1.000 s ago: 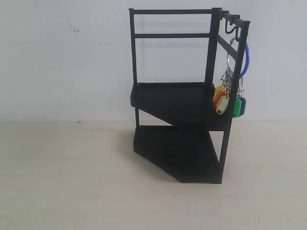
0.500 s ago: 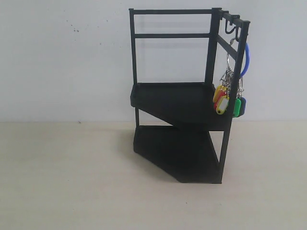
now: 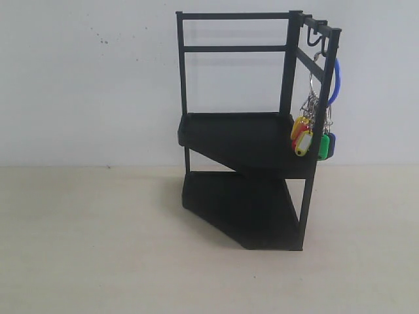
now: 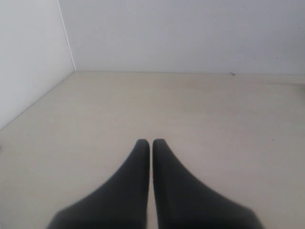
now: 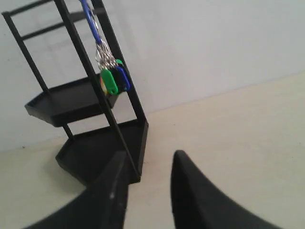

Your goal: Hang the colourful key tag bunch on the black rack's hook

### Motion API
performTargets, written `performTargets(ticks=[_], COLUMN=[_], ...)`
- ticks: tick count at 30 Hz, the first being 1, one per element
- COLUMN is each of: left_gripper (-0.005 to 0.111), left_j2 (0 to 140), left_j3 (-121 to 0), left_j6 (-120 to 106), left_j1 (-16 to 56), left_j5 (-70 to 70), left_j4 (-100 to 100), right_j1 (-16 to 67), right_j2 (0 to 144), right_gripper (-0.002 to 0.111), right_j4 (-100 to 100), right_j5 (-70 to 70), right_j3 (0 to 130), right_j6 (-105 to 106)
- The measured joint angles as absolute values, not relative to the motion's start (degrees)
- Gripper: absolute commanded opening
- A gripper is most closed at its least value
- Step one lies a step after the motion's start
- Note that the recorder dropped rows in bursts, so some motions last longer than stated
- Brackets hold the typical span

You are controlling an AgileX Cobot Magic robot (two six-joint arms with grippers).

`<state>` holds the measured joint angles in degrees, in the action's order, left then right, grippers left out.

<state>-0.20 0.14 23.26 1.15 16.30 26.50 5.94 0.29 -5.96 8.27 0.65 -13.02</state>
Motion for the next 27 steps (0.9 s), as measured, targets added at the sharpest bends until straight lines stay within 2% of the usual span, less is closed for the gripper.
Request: performTargets(ticks=[8,16,27], left_gripper=[0.004,0.004,0.004], left_j2=[-0.20,-0.20,-0.20], left_j3=[0.14,0.14,0.14], left_j6=[23.26,23.26,23.26], left_j1=[1.15,1.15,1.15], left_j5=[16.30,16.30,16.30], left_j4=[26.50,26.50,26.50], right_j1=[5.80,5.80,4.78], right_j2=[0.29,0.29,0.29], right_gripper=[0.000,0.000,0.000], right_j4=[0.79,3.63,3.85], right_j5=[8.39,19.90,22.11], right_j3=[0.24,0.12,-0.03], right_j6=[-12.89,-12.79,-12.68])
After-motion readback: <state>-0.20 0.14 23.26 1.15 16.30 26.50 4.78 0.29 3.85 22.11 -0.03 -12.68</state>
